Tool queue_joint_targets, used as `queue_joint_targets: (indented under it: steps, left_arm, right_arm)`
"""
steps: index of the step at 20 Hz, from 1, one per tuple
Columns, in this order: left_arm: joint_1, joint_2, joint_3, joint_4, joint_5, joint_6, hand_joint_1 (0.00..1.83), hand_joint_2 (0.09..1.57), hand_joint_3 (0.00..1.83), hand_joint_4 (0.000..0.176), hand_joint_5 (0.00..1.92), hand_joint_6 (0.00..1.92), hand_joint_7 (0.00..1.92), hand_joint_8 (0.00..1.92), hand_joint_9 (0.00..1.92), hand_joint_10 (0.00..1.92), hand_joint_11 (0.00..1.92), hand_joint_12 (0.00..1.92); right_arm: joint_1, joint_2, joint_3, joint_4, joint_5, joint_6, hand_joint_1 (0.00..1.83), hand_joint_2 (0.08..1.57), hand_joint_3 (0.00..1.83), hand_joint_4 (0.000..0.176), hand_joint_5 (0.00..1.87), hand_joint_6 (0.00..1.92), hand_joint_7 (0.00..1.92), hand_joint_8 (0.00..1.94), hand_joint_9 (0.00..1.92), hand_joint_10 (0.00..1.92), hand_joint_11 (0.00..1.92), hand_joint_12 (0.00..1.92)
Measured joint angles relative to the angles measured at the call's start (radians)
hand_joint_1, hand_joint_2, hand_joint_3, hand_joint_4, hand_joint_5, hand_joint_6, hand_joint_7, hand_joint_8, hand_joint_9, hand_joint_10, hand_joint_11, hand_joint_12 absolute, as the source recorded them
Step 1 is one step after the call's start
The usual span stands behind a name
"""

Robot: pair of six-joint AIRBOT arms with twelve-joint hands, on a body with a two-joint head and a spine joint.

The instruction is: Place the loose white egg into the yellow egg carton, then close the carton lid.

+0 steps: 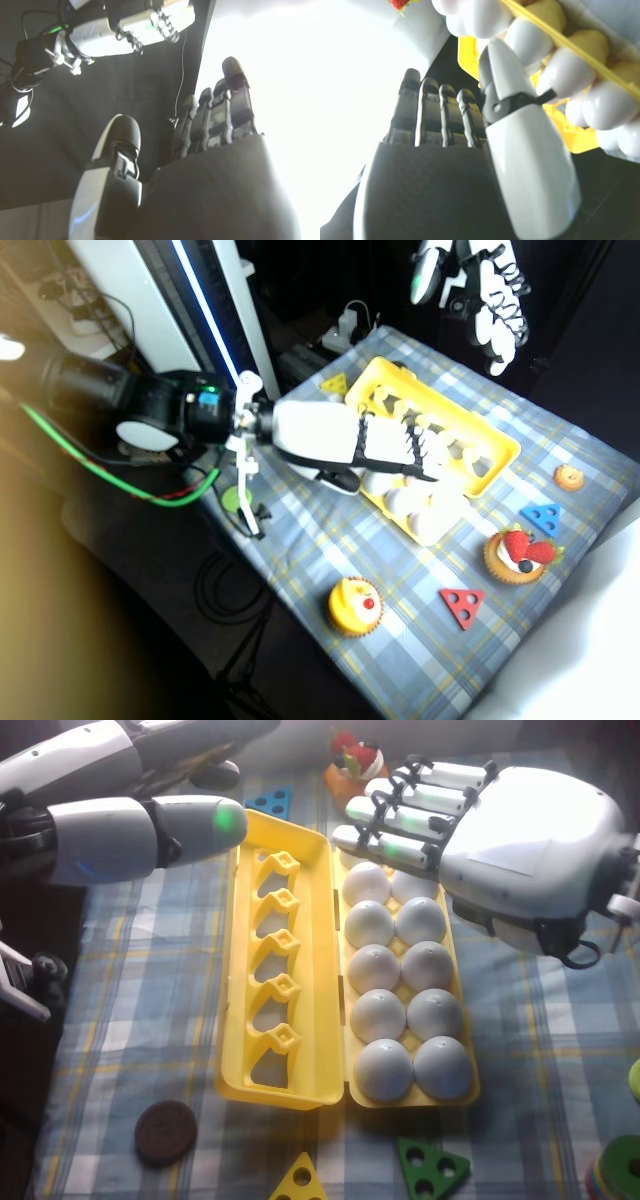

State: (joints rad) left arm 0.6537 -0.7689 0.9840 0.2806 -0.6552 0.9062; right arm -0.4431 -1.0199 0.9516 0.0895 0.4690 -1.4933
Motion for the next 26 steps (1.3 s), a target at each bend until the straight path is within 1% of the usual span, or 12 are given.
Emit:
queue_joint_targets:
  steps: [1,2,3,4,5,7,10,17,18,19,22,26]
  left_arm:
    - [0.005,0.002,-0.002,-0.002,-0.003,-0.007,0.47,1.38,0.00,0.040,0.02,0.00,0.03,0.00,0.07,0.02,0.00,0.86]
    - [0.017,0.006,-0.002,-0.009,-0.014,-0.022,0.48,1.37,0.00,0.025,0.00,0.00,0.05,0.00,0.11,0.03,0.00,0.97]
    - [0.034,0.014,0.002,-0.017,-0.023,-0.061,0.47,1.38,0.00,0.024,0.00,0.00,0.06,0.00,0.11,0.02,0.00,0.98]
    - [0.043,0.015,0.013,-0.013,-0.023,-0.108,0.47,1.39,0.01,0.000,0.00,0.00,0.06,0.00,0.11,0.02,0.00,0.98]
    - [0.055,0.015,0.025,-0.009,-0.024,-0.166,0.48,1.38,0.00,0.025,0.00,0.00,0.04,0.00,0.12,0.02,0.00,0.96]
    - [0.070,0.015,0.041,0.024,-0.010,-0.255,0.51,1.38,0.00,0.000,0.00,0.00,0.02,0.00,0.21,0.05,0.00,1.35]
    - [0.122,0.015,0.061,0.057,-0.003,-0.367,0.30,1.39,0.00,0.000,0.00,0.00,0.00,0.00,0.21,0.04,0.00,1.41]
    - [0.239,-0.028,0.107,0.067,-0.008,-0.528,0.00,1.39,0.00,0.000,0.00,0.00,0.00,0.00,0.26,0.02,0.03,1.36]
    - [0.257,-0.039,0.116,0.069,-0.008,-0.549,0.00,1.38,0.00,0.000,0.00,0.00,0.00,0.00,0.26,0.02,0.05,1.36]
    - [0.274,-0.051,0.126,0.069,-0.007,-0.572,0.00,1.39,0.00,0.000,0.00,0.00,0.00,0.00,0.25,0.02,0.02,1.34]
    - [0.312,-0.075,0.142,0.064,-0.002,-0.609,0.00,1.37,0.00,0.025,0.00,0.00,0.00,0.00,0.25,0.01,0.00,1.25]
    - [0.328,-0.108,0.157,0.069,-0.010,-0.638,0.00,1.35,0.00,0.012,0.00,0.00,0.00,0.00,0.25,0.01,0.00,1.38]
  right_arm:
    - [-0.002,0.027,-0.024,-0.009,0.018,0.000,0.76,1.37,0.02,0.075,0.00,0.00,0.00,0.00,0.00,0.00,0.00,0.39]
    - [-0.016,0.061,-0.047,-0.007,0.058,0.000,0.52,1.38,0.01,0.131,0.00,0.00,0.00,0.00,0.02,0.01,0.00,1.04]
    - [-0.045,0.111,-0.076,0.000,0.109,0.000,0.42,1.37,0.00,0.142,0.00,0.00,0.00,0.00,0.06,0.04,0.00,1.27]
    - [-0.074,0.148,-0.096,0.007,0.135,-0.002,0.38,1.35,0.00,0.106,0.00,0.00,0.03,0.01,0.08,0.06,0.00,1.25]
    - [-0.102,0.181,-0.118,0.011,0.153,-0.002,0.32,1.35,0.00,0.104,0.00,0.00,0.01,0.00,0.04,0.04,0.00,1.00]
    - [-0.146,0.225,-0.161,0.006,0.181,-0.003,0.21,1.37,0.00,0.055,0.00,0.00,0.00,0.00,0.00,0.00,0.00,0.48]
    - [-0.208,0.286,-0.210,-0.002,0.236,-0.002,0.23,1.39,0.00,0.088,0.00,0.00,0.00,0.00,0.04,0.02,0.00,1.19]
    - [-0.310,0.396,-0.267,-0.004,0.330,0.038,0.38,1.38,0.00,0.050,0.00,0.00,0.00,0.00,0.04,0.02,0.00,0.73]
    - [-0.311,0.400,-0.269,0.000,0.338,0.045,0.31,1.37,0.00,0.000,0.00,0.00,0.00,0.00,0.01,0.00,0.00,0.47]
    - [-0.311,0.406,-0.270,-0.001,0.345,0.057,0.29,1.37,0.00,0.000,0.00,0.00,0.00,0.00,0.00,0.00,0.00,0.28]
    - [-0.323,0.408,-0.277,-0.002,0.356,0.066,0.31,1.34,0.00,0.009,0.00,0.00,0.00,0.00,0.01,0.00,0.00,0.43]
    - [-0.325,0.408,-0.277,-0.004,0.359,0.072,0.29,1.33,0.00,0.008,0.00,0.00,0.01,0.00,0.02,0.00,0.00,0.55]
